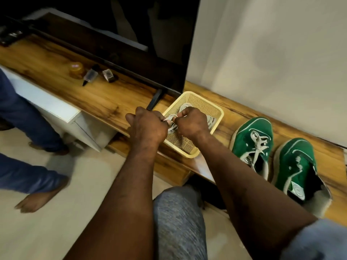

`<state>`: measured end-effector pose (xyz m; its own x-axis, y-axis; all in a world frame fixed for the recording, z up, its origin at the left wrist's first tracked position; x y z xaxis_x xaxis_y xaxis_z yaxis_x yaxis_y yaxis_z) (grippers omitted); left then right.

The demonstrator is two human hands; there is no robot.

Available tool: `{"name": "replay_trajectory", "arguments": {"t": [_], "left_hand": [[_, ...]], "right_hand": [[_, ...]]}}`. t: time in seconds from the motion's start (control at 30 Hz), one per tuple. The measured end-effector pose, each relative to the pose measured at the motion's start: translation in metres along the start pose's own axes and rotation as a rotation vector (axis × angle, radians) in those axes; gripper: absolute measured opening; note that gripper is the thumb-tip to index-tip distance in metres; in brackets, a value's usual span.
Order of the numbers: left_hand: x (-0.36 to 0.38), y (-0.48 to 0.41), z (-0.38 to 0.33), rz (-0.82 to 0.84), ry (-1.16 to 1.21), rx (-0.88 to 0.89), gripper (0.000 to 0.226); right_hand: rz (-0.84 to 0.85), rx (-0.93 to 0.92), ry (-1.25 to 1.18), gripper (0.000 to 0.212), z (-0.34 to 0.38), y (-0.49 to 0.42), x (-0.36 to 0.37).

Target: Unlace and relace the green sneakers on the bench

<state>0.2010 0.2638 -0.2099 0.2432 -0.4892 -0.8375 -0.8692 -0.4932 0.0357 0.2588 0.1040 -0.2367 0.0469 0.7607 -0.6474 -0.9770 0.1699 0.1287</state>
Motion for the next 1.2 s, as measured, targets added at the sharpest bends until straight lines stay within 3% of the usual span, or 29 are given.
{"name": "replay_trajectory", "arguments": {"t": [0.1, 0.37, 0.57, 0.63, 0.87, 1.2], "left_hand": [[0.016, 0.002, 0.002, 0.097, -0.048, -0.003, 0.028], [0.017, 0.009, 0.0, 0.099, 0.058, 0.03, 0.044], [0.016, 0.011, 0.0, 0.076, 0.08, 0.014, 0.019], [0.021, 0.011, 0.002, 0.111, 0.026, 0.002, 0.02], [0.042, 0.009, 0.005, 0.241, -0.096, 0.007, 0.044], [0.048, 0.007, 0.008, 0.227, -0.064, 0.044, 0.041]], "right_hand": [[0.011, -0.019, 0.139, 0.007, -0.006, -0.001, 0.004], [0.024, -0.069, 0.329, 0.026, 0.002, 0.006, 0.003], [0.041, -0.128, 0.397, 0.033, 0.005, 0.008, -0.005], [0.024, -0.153, 0.405, 0.035, 0.006, 0.008, -0.008], [0.157, -0.117, 0.492, 0.027, -0.004, 0.016, 0.004], [0.208, 0.007, 0.354, 0.009, -0.009, 0.024, 0.012]]}}
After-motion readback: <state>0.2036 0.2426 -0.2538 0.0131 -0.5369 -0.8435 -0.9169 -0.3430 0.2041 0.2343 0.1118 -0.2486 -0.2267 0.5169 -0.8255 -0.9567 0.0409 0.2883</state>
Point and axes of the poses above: each hand's wrist, its own y-axis away from the middle knuckle, its own x-axis out of the palm, z = x × y, the point moved 8 cm from there along -y, towards the middle knuckle, and after that the axes turned 9 degrees about -z, right-handed, at the moved point
